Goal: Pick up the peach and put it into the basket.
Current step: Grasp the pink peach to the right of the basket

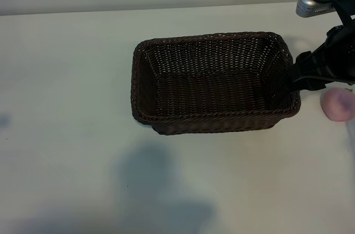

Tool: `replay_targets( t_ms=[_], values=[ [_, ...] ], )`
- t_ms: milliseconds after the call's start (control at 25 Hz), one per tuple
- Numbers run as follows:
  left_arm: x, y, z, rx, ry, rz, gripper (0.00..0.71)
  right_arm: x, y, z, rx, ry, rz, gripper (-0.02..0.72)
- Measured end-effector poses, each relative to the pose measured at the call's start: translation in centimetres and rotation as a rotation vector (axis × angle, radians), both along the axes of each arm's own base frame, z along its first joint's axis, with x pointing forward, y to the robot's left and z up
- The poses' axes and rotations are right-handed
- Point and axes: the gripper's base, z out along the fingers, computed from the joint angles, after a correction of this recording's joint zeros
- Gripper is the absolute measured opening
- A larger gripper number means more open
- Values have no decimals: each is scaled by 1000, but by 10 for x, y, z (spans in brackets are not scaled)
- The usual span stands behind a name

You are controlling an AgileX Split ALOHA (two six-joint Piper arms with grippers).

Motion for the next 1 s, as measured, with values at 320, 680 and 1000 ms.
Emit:
replay_targets(
  t_ms=[320,680,1000],
  values=[
    [0,-1,0,0,0,-9,500,0,0,0,0,0,0,594],
    [1,-1,-5,-10,57,-14,500,0,0,0,0,0,0,594],
    [1,-7,-6,31,143,-72,500,0,0,0,0,0,0,594]
  ],
)
